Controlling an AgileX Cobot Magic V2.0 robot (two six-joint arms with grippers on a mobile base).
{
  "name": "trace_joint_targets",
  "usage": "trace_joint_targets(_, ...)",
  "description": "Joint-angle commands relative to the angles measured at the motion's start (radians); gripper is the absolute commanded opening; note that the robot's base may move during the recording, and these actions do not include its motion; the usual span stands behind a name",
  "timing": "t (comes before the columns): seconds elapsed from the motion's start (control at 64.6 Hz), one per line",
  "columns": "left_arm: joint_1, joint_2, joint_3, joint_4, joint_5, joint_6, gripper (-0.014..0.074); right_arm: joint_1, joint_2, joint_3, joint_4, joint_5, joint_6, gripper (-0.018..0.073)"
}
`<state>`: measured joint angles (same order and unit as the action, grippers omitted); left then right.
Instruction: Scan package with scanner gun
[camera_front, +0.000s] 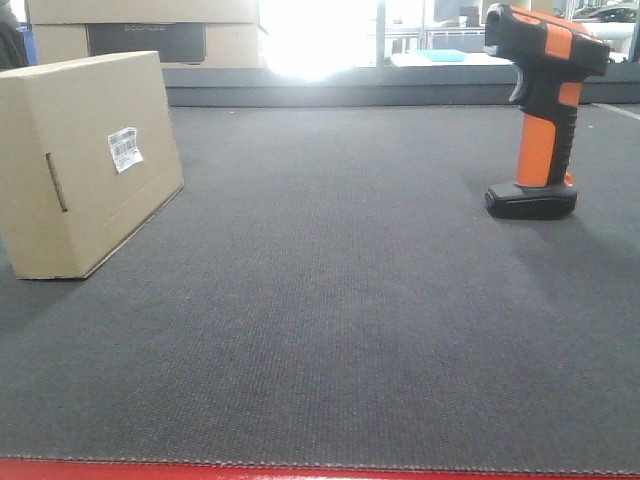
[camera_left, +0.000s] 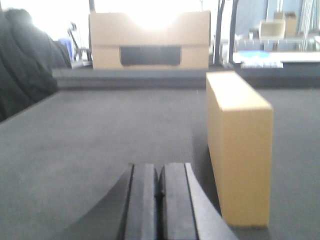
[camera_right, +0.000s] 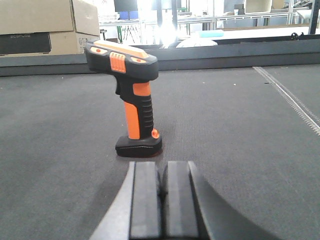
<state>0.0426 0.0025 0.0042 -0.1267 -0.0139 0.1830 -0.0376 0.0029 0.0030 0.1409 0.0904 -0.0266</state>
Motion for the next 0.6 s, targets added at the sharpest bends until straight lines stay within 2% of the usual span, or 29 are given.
trace_joint_targets(0.0,-0.006,-0.003,-0.004,-0.002,-0.066,-0.008,-0.0111,0.001,-0.003,-0.003,-0.007,-0.049,-0.001,-0.0162)
trace_joint_targets(0.155,-0.006,-0.003,-0.004,-0.004,-0.194,-0.008,-0.0111,0.001,-0.003,-0.003,-0.007,-0.177,-0.001,-0.0162)
trace_joint_targets(0.263,-0.006,-0.003,-0.013,-0.048,-0.235,-0.008,-0.0111,0.001,-0.003,-0.056,-0.007,-0.153,-0.001,-0.0162)
trace_joint_targets(0.433,-0.006,-0.003,-0.176,-0.053,-0.068,-0.008,-0.0111,0.001,-0.003,-0.266,-0.038,0.015,-0.001,-0.0162)
trace_joint_targets(0.588,-0.006,0.031,-0.330,-0.053,0.103,-0.008,-0.0103,0.001,0.095,-0.438,-0.047,0.166,-0.001,-0.0162)
